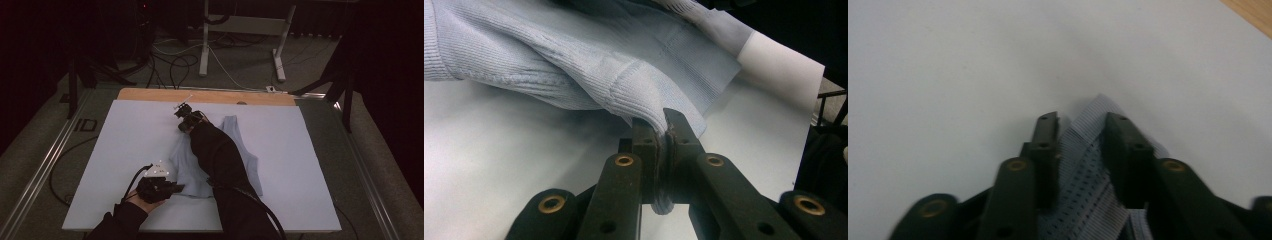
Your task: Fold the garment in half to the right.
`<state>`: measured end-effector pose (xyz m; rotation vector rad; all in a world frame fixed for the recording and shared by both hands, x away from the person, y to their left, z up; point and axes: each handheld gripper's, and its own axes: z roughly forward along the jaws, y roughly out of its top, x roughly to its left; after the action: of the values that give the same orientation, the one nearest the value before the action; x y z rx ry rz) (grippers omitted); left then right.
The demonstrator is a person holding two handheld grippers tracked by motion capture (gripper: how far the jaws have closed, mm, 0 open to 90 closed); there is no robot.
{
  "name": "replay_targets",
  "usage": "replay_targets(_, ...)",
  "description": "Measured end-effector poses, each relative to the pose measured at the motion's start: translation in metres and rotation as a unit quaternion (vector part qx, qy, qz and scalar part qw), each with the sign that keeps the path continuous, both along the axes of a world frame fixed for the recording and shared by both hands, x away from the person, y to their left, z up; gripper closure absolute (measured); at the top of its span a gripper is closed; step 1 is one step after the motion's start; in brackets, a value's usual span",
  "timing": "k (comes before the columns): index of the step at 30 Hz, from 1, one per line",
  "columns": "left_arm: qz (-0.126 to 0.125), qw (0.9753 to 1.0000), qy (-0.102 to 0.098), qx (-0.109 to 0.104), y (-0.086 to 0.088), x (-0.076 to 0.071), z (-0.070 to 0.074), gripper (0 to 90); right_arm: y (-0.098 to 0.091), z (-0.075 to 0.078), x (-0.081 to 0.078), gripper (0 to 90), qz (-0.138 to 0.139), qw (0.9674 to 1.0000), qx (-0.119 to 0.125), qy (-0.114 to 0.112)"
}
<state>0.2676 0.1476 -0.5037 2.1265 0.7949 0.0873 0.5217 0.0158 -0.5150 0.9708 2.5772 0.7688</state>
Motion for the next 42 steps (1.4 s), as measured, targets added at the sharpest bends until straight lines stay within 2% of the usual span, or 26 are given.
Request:
replay_targets(5,0.002,1.0000,0.003,-0.002,0.000,0.001,-0.001,86.6,0.005,0.002,-0.001,76.3,0.005,0.9997,-0.024,-0.003)
replay_targets(9,0.005,1.0000,0.004,0.000,0.001,0.001,-0.001,86.6,0.005,0.003,-0.001,84.3,0.007,0.9994,-0.032,-0.007)
replay_targets(13,0.004,1.0000,0.008,0.001,0.002,0.002,-0.002,86.7,0.003,0.007,-0.001,85.5,0.014,0.9994,-0.030,-0.012)
replay_targets(20,0.005,0.9999,0.010,0.003,0.002,0.002,-0.002,86.7,-0.005,0.026,-0.003,85.8,0.014,0.9994,-0.005,-0.030)
replay_targets(27,0.005,0.9999,0.010,0.003,0.001,0.000,0.001,86.7,-0.014,0.042,-0.005,86.1,0.016,0.9988,0.006,-0.045)
replay_targets(28,0.005,0.9999,0.010,0.003,0.001,0.000,0.001,86.7,-0.015,0.045,-0.006,86.1,0.016,0.9988,0.002,-0.047)
replay_targets(38,-0.011,0.9999,0.001,0.007,-0.007,-0.002,0.012,86.7,-0.029,0.065,-0.011,86.1,0.013,0.9980,0.020,-0.058)
replay_targets(39,-0.016,0.9999,-0.002,0.002,-0.011,-0.002,0.019,86.7,-0.033,0.070,-0.013,86.2,0.014,0.9978,0.023,-0.062)
replay_targets(42,-0.023,0.9997,-0.006,0.002,-0.016,-0.001,0.025,86.7,-0.038,0.077,-0.015,86.1,0.011,0.9972,0.027,-0.069)
